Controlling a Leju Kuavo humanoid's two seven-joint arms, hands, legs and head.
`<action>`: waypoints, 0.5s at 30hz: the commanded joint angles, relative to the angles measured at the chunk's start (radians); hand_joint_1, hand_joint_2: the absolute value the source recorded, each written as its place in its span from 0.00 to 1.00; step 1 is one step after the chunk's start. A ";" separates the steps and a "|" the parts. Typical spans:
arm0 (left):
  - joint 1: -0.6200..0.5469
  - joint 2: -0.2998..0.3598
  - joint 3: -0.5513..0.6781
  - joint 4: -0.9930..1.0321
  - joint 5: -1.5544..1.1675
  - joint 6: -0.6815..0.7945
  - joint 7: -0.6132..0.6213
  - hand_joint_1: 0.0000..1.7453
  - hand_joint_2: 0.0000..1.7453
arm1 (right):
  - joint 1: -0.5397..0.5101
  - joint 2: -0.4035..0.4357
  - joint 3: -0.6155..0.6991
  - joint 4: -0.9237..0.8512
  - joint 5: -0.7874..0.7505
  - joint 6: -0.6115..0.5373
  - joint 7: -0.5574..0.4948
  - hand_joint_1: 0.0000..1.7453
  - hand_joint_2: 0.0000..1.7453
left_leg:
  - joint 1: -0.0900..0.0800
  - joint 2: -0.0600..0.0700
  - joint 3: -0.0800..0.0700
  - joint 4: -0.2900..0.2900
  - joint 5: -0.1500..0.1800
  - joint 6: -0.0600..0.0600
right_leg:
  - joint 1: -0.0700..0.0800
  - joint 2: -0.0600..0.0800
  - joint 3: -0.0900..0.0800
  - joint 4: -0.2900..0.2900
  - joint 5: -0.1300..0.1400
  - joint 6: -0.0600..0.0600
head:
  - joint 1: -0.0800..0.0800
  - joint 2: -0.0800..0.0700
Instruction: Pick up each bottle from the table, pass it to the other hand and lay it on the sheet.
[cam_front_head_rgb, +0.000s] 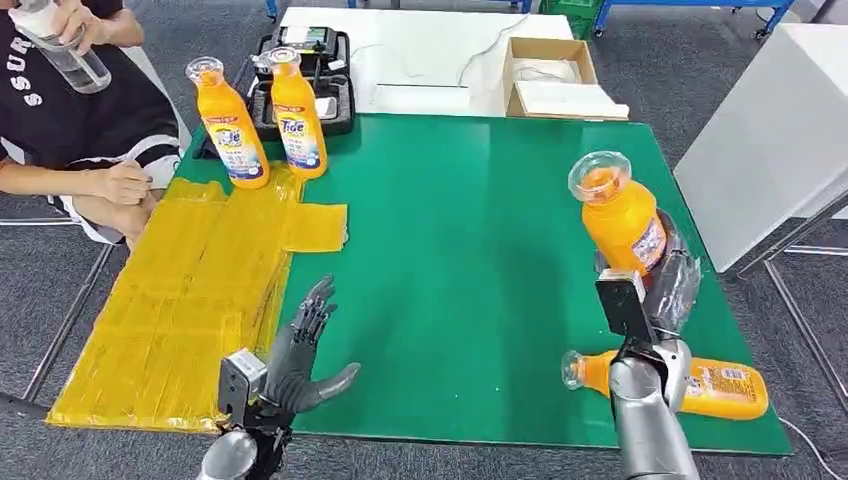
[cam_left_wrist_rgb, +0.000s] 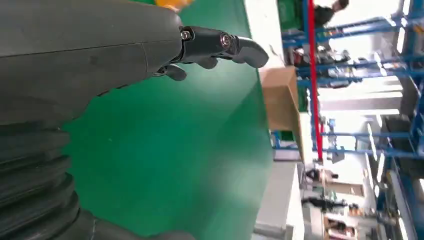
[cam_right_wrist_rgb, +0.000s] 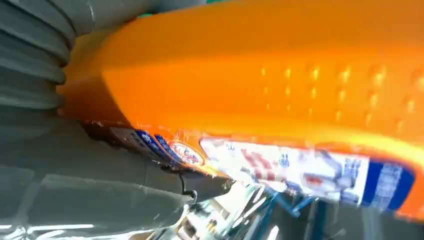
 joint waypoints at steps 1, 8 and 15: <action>-0.046 0.051 -0.071 0.012 -0.014 0.009 0.003 0.00 1.00 | 0.010 0.022 0.065 -0.069 -0.120 0.084 0.004 1.00 1.00 | 0.000 0.001 0.002 -0.001 0.000 -0.001 | -0.001 0.003 0.002 0.000 -0.001 0.000 | 0.000 0.000; -0.125 0.057 -0.137 0.006 -0.077 0.040 0.010 0.00 1.00 | 0.056 0.081 0.194 -0.018 -0.560 0.604 0.042 1.00 1.00 | 0.001 0.001 0.003 0.000 0.000 -0.002 | 0.000 0.003 0.003 0.000 -0.001 -0.001 | 0.000 0.000; -0.181 0.060 -0.181 -0.057 -0.031 0.028 0.044 0.00 1.00 | 0.028 0.142 0.381 0.104 -0.610 0.684 0.049 1.00 1.00 | 0.002 0.003 0.002 0.000 -0.001 -0.002 | 0.002 0.006 0.001 0.000 0.000 -0.001 | 0.000 0.000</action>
